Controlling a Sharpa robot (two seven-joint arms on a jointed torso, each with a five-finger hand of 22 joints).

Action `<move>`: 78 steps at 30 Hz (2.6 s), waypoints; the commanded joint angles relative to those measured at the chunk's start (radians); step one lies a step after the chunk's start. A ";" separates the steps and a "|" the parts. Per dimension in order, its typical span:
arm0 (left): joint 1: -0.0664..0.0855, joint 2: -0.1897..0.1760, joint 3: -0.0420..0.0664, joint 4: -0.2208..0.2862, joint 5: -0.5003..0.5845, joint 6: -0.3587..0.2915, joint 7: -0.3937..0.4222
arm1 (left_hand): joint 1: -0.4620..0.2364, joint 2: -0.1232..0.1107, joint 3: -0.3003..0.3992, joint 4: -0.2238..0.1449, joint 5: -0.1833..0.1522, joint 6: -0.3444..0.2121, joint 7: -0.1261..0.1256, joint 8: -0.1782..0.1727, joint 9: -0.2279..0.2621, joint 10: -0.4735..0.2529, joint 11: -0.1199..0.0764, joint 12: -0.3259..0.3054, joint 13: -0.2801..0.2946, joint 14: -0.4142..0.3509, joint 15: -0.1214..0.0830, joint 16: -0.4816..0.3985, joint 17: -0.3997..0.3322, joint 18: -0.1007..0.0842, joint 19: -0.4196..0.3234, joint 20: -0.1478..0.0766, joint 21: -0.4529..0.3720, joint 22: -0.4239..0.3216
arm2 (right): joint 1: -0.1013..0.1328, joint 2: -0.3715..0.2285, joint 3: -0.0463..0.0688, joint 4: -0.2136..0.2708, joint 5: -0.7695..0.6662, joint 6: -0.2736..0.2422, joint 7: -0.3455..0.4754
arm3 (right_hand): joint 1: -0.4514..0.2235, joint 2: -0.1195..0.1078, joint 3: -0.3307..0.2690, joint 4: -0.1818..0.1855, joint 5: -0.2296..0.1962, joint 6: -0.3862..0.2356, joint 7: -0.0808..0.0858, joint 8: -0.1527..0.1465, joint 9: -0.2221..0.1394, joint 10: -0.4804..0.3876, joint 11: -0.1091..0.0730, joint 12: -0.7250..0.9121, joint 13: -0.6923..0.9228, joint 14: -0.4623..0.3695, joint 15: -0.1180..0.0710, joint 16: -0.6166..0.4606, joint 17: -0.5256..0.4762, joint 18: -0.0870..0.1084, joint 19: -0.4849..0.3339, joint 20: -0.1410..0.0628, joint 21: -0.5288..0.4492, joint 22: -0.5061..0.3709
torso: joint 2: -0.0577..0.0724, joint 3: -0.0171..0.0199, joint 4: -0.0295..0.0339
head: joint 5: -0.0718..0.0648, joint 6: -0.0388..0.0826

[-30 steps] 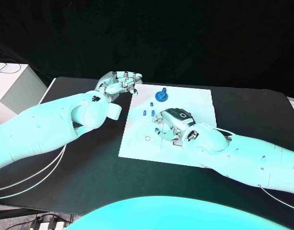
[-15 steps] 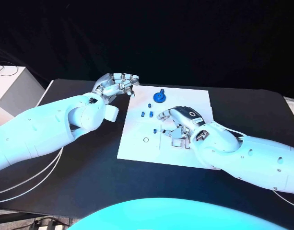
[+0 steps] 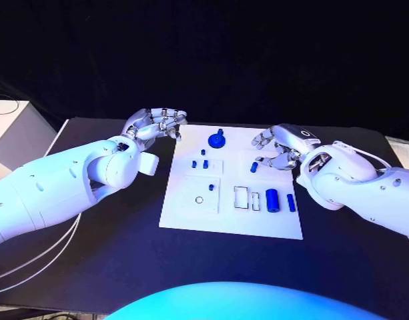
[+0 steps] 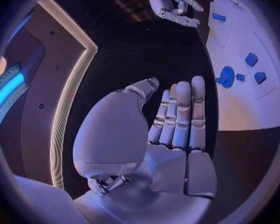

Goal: Assemble the parts on the task board

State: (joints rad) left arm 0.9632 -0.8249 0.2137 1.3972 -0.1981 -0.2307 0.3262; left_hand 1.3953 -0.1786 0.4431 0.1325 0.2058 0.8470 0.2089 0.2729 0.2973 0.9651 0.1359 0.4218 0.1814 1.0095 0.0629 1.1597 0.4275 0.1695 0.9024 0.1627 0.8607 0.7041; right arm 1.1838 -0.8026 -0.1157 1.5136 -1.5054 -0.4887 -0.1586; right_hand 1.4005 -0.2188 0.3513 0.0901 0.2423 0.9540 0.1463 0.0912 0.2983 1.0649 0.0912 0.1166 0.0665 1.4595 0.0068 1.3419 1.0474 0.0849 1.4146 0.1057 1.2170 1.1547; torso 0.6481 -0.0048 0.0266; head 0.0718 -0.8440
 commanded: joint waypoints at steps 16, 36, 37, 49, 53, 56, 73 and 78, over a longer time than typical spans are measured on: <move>-0.002 0.003 0.001 0.003 -0.003 0.020 0.006 | 0.010 0.004 -0.003 0.006 -0.001 0.005 -0.003 0.006 0.001 -0.006 0.000 0.005 0.000 -0.002 0.002 -0.006 -0.001 0.014 0.009 -0.001 -0.004 -0.001 | 0.013 0.020 -0.003 -0.080 -0.039 0.203 0.024 | 0.008 -0.011 0.008 0.007 0.000 0.012 -0.008 0.001 -0.003 0.007 0.001 0.003 -0.001 0.019 -0.002 0.009 0.005 0.003 0.010 -0.002 0.006 0.007 | 0.002 -0.0011 0.0012 | -0.008 0.001; -0.002 0.004 0.001 0.004 -0.001 0.025 0.006 | 0.011 0.005 -0.003 0.007 -0.001 0.006 -0.004 0.008 0.001 -0.004 -0.001 0.007 0.001 -0.002 0.002 -0.006 -0.001 0.014 0.010 -0.001 -0.004 -0.002 | 0.008 0.071 -0.014 -0.105 -0.045 0.258 0.021 | 0.006 -0.020 0.065 0.029 0.001 0.053 -0.007 0.016 -0.002 0.054 -0.007 0.012 0.002 0.017 -0.008 0.015 0.004 0.002 0.015 -0.008 0.012 0.018 | 0.000 -0.0026 0.0017 | -0.006 -0.009; -0.002 0.004 0.001 0.005 -0.001 0.025 0.005 | 0.011 0.005 -0.003 0.007 -0.001 0.006 -0.004 0.008 0.001 -0.004 -0.001 0.007 0.001 -0.002 0.002 -0.006 -0.001 0.014 0.010 -0.001 -0.004 -0.002 | 0.008 0.073 -0.014 -0.105 -0.045 0.259 0.021 | 0.005 -0.021 0.070 0.030 0.001 0.055 -0.007 0.017 -0.002 0.057 -0.008 0.011 0.002 0.017 -0.009 0.015 0.004 0.001 0.015 -0.009 0.012 0.019 | 0.000 -0.0026 0.0019 | -0.006 -0.010; -0.002 0.001 0.001 0.005 -0.001 0.025 0.004 | 0.012 0.006 -0.004 0.008 -0.001 0.008 -0.004 0.010 0.002 -0.003 -0.001 0.008 0.001 -0.001 0.001 -0.006 -0.001 0.014 0.010 -0.001 -0.005 -0.002 | 0.006 0.082 -0.017 -0.111 -0.056 0.257 0.012 | 0.004 -0.022 0.135 0.040 0.001 0.088 -0.008 0.031 0.004 0.104 -0.013 0.011 0.004 0.018 -0.014 0.022 0.009 -0.004 0.025 -0.014 0.033 0.047 | 0.000 -0.0024 0.0006 | -0.005 -0.009; -0.002 0.000 0.001 0.005 -0.001 0.025 0.003 | 0.012 0.006 -0.004 0.008 -0.001 0.008 -0.004 0.010 0.002 -0.003 -0.001 0.008 0.001 -0.001 0.001 -0.006 -0.001 0.014 0.010 -0.001 -0.005 -0.002 | 0.005 0.086 -0.018 -0.119 -0.070 0.259 0.006 | 0.005 -0.021 0.161 0.036 -0.001 0.112 -0.007 0.045 0.011 0.121 -0.015 0.009 0.005 0.018 -0.015 0.024 0.010 -0.006 0.028 -0.016 0.040 0.056 | 0.001 -0.0021 0.0013 | -0.006 -0.009; -0.002 0.000 0.001 0.005 0.000 0.025 0.001 | 0.012 0.006 -0.004 0.008 -0.001 0.008 -0.004 0.010 0.002 -0.003 -0.001 0.008 0.001 -0.001 0.001 -0.006 -0.001 0.014 0.010 -0.001 -0.005 -0.002 | 0.004 0.090 -0.019 -0.123 -0.079 0.260 0.003 | 0.008 -0.019 0.183 0.031 -0.026 0.124 -0.009 0.052 0.016 0.131 -0.015 0.006 0.005 0.018 -0.018 0.026 0.011 -0.007 0.029 -0.017 0.044 0.062 | 0.000 -0.0021 0.0014 | -0.007 -0.009; -0.002 -0.002 0.001 0.006 0.000 0.035 -0.016 | 0.012 0.006 -0.004 0.010 -0.001 0.009 -0.005 0.011 0.002 -0.002 -0.002 0.010 0.001 -0.001 0.001 -0.006 -0.001 0.014 0.011 -0.002 -0.006 -0.002 | -0.002 0.102 -0.020 -0.123 -0.088 0.199 -0.005 | 0.001 0.002 0.229 0.020 -0.032 0.155 -0.015 0.075 0.031 0.167 -0.025 0.006 0.011 0.018 -0.023 0.028 0.010 -0.012 0.037 -0.021 0.066 0.091 | 0.001 -0.0024 0.0009 | -0.013 -0.011; -0.002 -0.002 0.001 0.006 0.000 0.037 -0.016 | 0.012 0.007 -0.005 0.011 -0.002 0.009 -0.005 0.012 0.002 -0.002 -0.002 0.010 0.001 -0.001 0.001 -0.006 -0.001 0.014 0.011 -0.002 -0.006 -0.002 | -0.004 0.098 -0.020 -0.118 -0.056 0.139 -0.017 | 0.008 0.028 0.252 -0.001 -0.041 0.173 -0.022 0.097 0.049 0.207 -0.036 0.013 0.022 0.020 -0.032 0.033 0.016 -0.022 0.055 -0.029 0.109 0.140 | 0.001 -0.0024 0.0032 | -0.014 -0.011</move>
State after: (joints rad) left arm 0.9614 -0.8277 0.2135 1.4003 -0.1983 -0.2142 0.3079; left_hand 1.3990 -0.1748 0.4373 0.1381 0.2058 0.8507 0.2052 0.2811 0.2973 0.9651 0.1359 0.4266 0.1814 1.0095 0.0629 1.1597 0.4278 0.1695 0.9059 0.1592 0.8607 0.7028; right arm 1.1802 -0.7046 -0.1360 1.3917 -1.5774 -0.2923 -0.1672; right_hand 1.3982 -0.2225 0.5971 0.0896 0.2065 1.1207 0.1261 0.1819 0.3342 1.2528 0.0676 0.1254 0.0834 1.4644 -0.0182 1.3709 1.0626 0.0735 1.4611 0.0772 1.3223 1.2924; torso 0.6485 -0.0071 0.0280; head 0.0578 -0.8551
